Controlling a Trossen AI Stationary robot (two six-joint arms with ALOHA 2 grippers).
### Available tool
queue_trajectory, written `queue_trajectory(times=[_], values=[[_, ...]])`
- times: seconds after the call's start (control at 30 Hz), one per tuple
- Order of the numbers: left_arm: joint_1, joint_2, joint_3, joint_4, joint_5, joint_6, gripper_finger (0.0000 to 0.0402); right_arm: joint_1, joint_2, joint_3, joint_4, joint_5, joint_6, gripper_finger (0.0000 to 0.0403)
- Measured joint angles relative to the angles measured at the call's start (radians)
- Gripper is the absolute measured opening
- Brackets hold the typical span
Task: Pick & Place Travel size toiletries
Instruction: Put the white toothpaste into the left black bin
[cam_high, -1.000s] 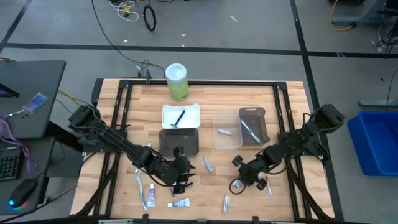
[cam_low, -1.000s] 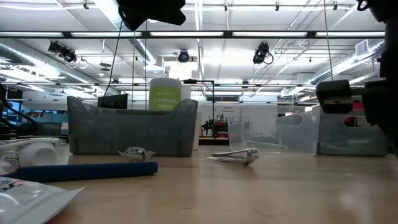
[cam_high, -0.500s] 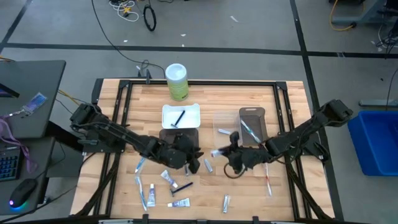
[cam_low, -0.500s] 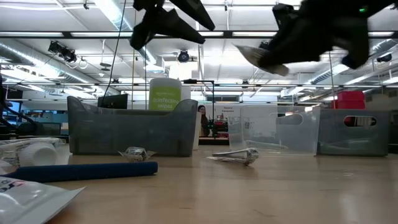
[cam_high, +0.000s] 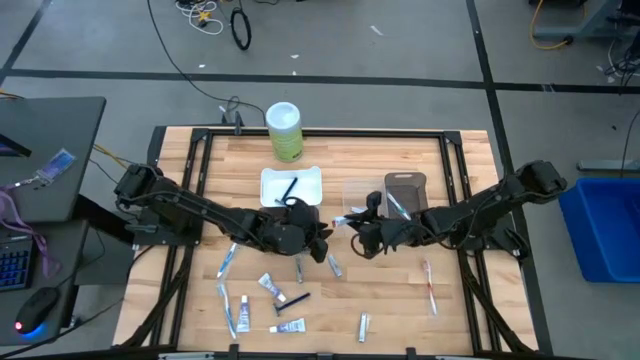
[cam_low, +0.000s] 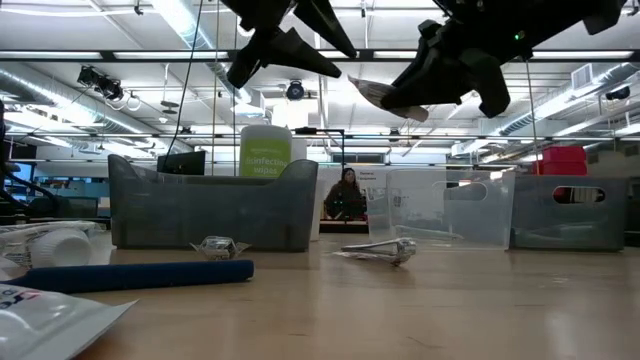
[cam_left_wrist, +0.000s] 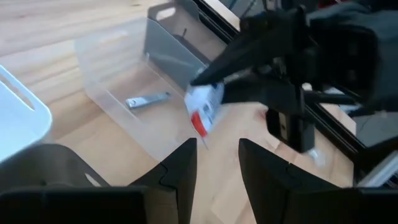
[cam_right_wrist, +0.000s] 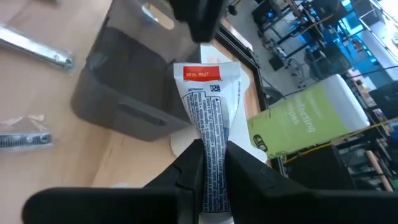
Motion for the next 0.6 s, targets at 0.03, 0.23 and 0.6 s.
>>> queue_trajectory(times=[0.03,0.23,0.6], values=[[0.008,0.000,0.000,0.000,0.000,0.000,0.0126,-0.004,0.000,0.000,0.003,-0.012,0.000,0.0059],[0.051,0.000,0.000,-0.007,0.006,-0.034,0.0126,-0.014,0.000,0.000,0.023,-0.019,-0.001,0.0059],[0.095,-0.002,0.000,0.006,0.068,0.023,0.0126,-0.014,0.000,-0.002,0.079,-0.017,-0.086,0.0060]])
